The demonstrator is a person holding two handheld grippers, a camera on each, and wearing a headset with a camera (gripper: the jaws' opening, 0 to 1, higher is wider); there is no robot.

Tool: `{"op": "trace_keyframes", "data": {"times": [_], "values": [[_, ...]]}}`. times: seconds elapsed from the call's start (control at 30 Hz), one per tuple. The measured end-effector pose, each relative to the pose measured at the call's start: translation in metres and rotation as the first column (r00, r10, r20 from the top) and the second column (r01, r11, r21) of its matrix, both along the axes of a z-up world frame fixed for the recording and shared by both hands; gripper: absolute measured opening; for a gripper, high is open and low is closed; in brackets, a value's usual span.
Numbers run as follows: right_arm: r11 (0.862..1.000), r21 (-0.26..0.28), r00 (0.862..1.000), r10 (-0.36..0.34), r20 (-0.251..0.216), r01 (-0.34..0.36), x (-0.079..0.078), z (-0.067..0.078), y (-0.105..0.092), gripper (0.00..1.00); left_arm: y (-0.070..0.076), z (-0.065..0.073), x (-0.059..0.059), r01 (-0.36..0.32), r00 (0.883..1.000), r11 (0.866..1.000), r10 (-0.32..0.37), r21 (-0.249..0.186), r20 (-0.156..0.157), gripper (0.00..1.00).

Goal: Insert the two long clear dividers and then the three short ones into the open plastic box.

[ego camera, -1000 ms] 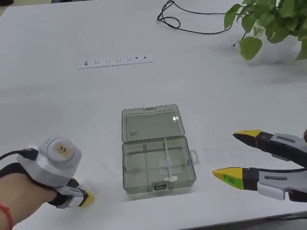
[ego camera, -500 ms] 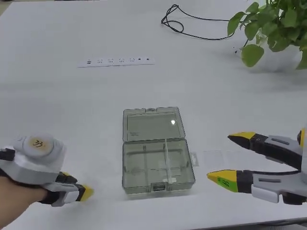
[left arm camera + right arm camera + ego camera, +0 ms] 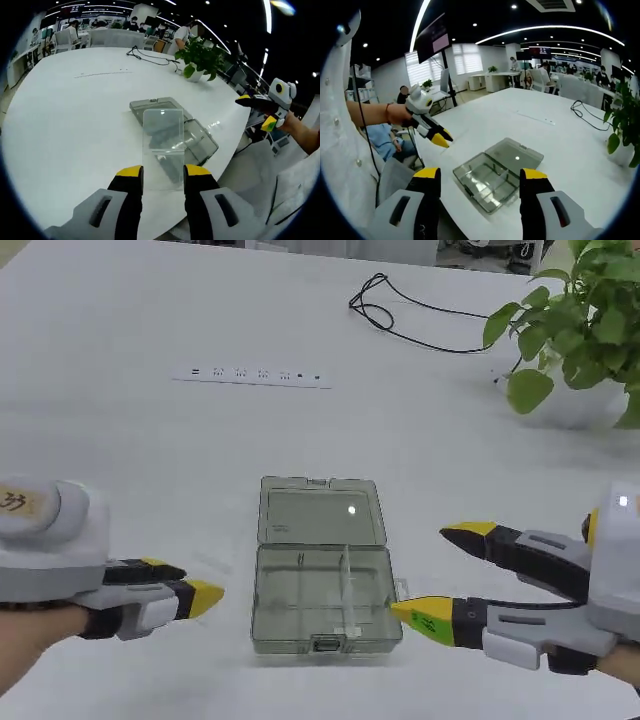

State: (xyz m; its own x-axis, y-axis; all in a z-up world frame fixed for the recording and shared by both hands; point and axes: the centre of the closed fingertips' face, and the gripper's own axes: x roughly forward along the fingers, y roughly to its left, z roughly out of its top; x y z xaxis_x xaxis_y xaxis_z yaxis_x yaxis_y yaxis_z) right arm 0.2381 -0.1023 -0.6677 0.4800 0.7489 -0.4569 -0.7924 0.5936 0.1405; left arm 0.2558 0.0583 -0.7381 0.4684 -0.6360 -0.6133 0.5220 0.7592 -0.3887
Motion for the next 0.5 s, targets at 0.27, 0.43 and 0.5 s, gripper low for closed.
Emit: {"op": "trace_keyframes", "data": {"times": [0.27,0.43,0.5], "values": [[0.998,0.055,1.0,-0.019,-0.023,0.02,0.01,0.015,0.029,0.55,-0.032,0.032,0.002,0.008,0.998,0.989,0.001,-0.148,0.06,0.3],[0.994,0.095,0.997,-0.052,-0.054,0.057,0.015,0.022,0.045,0.45,-0.047,0.047,0.004,0.004,0.995,0.977,0.016,-0.213,0.095,0.3],[0.993,0.103,0.996,-0.06,-0.066,0.066,0.015,0.022,0.05,0.4,-0.053,0.051,0.003,0.014,0.994,0.975,0.011,-0.224,0.11,0.3]]}}
